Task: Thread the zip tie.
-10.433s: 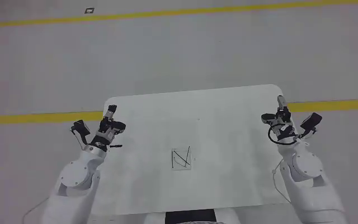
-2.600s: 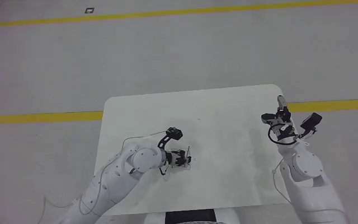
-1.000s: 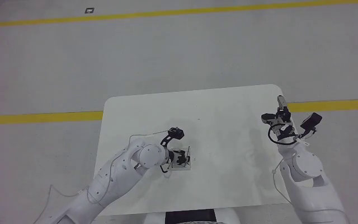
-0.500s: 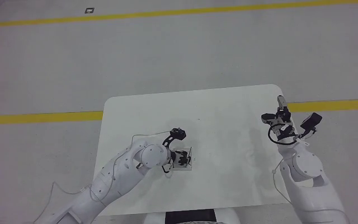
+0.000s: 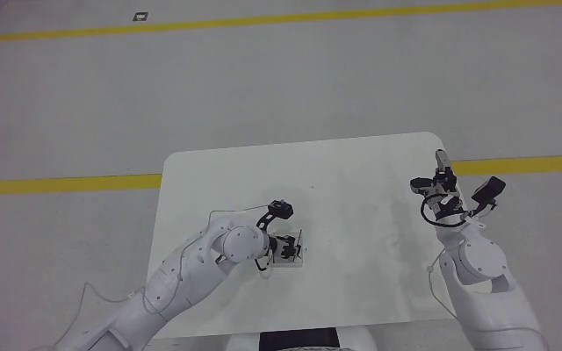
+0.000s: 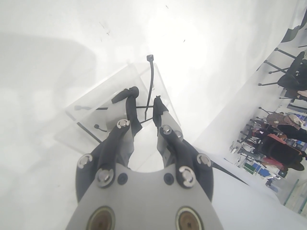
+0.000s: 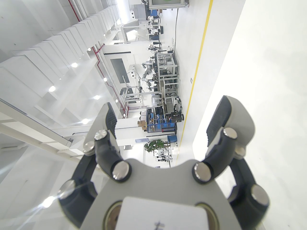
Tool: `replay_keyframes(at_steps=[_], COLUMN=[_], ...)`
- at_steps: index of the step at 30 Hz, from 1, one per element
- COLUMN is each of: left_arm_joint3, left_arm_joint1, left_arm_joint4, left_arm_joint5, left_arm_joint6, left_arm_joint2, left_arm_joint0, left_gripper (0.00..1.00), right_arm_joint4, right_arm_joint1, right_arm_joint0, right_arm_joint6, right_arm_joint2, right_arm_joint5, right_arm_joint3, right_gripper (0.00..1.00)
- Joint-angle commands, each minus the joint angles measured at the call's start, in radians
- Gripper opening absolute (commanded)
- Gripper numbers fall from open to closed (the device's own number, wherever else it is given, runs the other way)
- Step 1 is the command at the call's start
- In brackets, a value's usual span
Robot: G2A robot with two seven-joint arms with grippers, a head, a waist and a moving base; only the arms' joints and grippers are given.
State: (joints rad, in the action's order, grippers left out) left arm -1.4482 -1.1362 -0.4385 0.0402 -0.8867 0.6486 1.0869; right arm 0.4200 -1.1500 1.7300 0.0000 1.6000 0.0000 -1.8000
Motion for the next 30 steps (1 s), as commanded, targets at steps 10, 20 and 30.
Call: replay_keyframes(at_steps=[10,20,30], left_arm_joint3=[-0.005,-0.013,-0.057], left_arm_joint1=[-0.004,-0.002,0.014], left_arm_joint4=[-0.029,-0.032,-0.036], left_arm_joint5=[0.025,0.039,0.046], left_arm_joint6=[-0.016,-0.018,-0.016], left_arm_joint2=[-0.027,-0.033,-0.009], left_arm_joint0=[-0.018,-0.018,0.004], left_gripper=[0.07,0.00,0.00], right_arm_joint4=[0.000,0.000,0.000], right_arm_joint1=[0.000,0.000,0.000], right_arm_joint0=[0.000,0.000,0.000], right_arm_joint6=[0.000,0.000,0.000], right_arm_joint2=[0.000,0.000,0.000], right_arm_joint5=[0.000,0.000,0.000], right_arm_joint3=[0.000,0.000,0.000], right_gripper=[1.00,1.00,1.00])
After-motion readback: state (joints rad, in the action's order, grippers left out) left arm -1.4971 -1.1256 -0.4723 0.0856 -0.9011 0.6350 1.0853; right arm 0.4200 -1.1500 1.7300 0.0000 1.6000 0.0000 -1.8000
